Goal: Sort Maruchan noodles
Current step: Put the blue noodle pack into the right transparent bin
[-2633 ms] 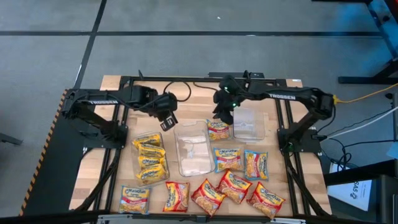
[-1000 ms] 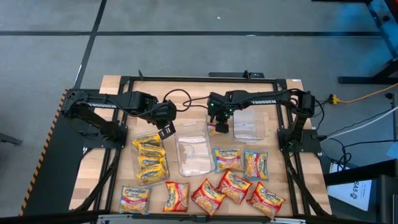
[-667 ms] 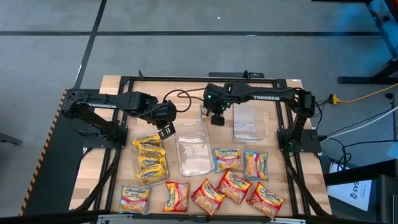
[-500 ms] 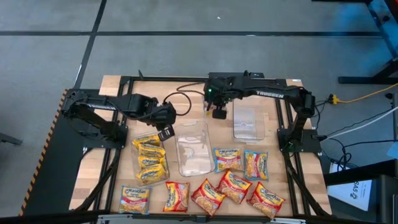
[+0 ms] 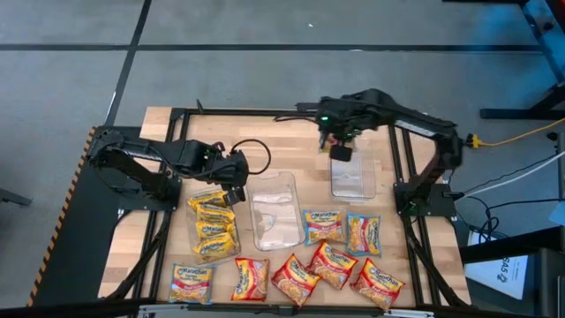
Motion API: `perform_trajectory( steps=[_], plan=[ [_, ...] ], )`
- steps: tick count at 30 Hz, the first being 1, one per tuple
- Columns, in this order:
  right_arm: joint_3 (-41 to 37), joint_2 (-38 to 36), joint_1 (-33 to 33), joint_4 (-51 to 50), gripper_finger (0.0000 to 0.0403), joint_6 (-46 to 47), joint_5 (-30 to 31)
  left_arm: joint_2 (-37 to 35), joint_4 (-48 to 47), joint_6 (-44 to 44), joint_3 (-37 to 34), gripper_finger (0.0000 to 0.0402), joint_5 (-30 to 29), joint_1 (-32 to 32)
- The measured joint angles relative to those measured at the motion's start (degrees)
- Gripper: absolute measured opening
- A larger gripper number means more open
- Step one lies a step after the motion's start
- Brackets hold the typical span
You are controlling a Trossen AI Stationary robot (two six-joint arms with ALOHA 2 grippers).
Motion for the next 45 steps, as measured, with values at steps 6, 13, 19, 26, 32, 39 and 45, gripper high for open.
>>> perform_trajectory(
  steps=[6, 13, 19, 26, 32, 39, 45],
  plan=[
    [-7.3, -10.4, -0.1, 0.6, 0.0, 2.9, 0.9, 0.0, 0.3, 0.0, 0.0, 0.0069, -0.1, 0.0],
    [-21.6, -20.7, -2.4, 9.2, 0.0, 4.2, 0.8, 0.0, 1.5, 0.0, 0.0, 0.0069, 0.0, 0.0],
    [-35.5, -24.2, -4.2, 20.3, 0.0, 3.8, -0.3, 0.0, 1.7, 0.0, 0.0, 0.0069, 0.0, 0.0],
    [-46.3, -24.3, -7.8, 32.0, 0.0, 1.0, -1.1, 0.0, 1.7, 0.0, 0.0, 0.0069, 0.0, 0.0],
    [-51.1, -24.3, -11.4, 37.2, 0.0, -0.4, -3.1, 0.0, 1.7, -1.0, 0.0, 0.0069, 0.0, 0.0],
    [-54.3, -24.2, -13.3, 42.1, 0.0, -0.3, -5.8, 0.0, 1.8, -1.7, 0.0, 0.0069, 0.0, 0.0],
    [-55.4, -24.1, -13.1, 43.4, 0.0, 1.5, -7.3, 0.0, 1.8, -3.0, 0.0, 0.0069, 0.0, 0.1]
  ],
)
